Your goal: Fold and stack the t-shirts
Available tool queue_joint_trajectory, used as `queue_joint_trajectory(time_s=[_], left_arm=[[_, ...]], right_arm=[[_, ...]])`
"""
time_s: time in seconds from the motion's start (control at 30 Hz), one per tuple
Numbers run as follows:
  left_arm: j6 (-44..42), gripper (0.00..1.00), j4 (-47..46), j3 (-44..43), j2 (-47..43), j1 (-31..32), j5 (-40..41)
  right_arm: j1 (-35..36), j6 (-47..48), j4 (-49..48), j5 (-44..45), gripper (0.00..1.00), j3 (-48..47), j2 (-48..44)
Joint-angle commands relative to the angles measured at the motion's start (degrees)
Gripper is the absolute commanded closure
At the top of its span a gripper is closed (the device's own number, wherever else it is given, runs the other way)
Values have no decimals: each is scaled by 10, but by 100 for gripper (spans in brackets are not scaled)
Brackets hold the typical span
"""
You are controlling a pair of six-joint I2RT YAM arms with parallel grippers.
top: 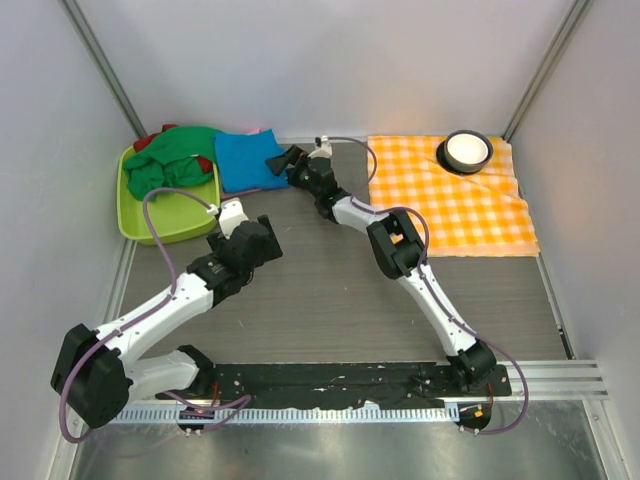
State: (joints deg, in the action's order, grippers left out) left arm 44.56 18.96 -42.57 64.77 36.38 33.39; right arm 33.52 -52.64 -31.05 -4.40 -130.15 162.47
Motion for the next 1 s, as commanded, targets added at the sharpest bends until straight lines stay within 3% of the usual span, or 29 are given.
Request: queue_joint_trajectory(time_s=[0.0,0.37,0.5,0.73,0.9,0.97], left_arm=[[-1,0,-26,-15,7,3,7],[-61,0,-98,-104,100,-31,-1],[-88,0,-113,-171,177,-51,-12],[-112,0,-186,-282,332,-127,-58],[-137,0,-176,-401,460,-162,-61],[-158,0,-137,-486,499,-166,-54]], right_arm=[[37,110,106,91,0,30,-85],[40,318,-52,308,0,451,-430],[40,384,-47,394,0,534,-532],[44,383,-33,389,0,691,-692],[60,337,-17,343,0,790,-791],[80,331,-17,339,0,824,-816]])
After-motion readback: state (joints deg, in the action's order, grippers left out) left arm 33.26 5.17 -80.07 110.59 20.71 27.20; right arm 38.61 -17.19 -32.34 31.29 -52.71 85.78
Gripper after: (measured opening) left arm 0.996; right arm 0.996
